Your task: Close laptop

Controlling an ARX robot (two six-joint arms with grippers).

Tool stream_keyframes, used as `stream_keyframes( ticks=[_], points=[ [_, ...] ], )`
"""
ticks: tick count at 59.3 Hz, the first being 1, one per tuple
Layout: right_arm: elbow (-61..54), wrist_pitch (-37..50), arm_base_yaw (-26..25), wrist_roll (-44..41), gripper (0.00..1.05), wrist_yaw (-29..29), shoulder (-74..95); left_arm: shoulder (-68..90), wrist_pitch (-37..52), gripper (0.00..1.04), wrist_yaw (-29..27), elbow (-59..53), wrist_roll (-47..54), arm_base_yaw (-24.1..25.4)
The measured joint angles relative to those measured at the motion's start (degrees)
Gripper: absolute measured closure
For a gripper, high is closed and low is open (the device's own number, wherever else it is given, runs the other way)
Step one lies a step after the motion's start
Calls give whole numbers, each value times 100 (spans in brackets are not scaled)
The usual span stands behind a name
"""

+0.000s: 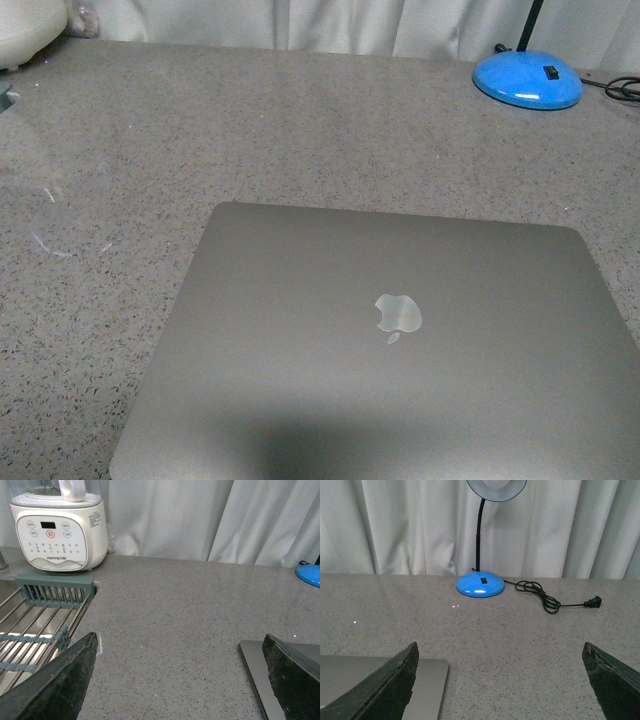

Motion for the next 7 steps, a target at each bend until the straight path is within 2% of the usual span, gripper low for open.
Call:
stream_keyframes(
  ticks=[7],
  points=[
    [0,0,0,0,9,0,0,0,0,6,0,0,0,0]
  ],
)
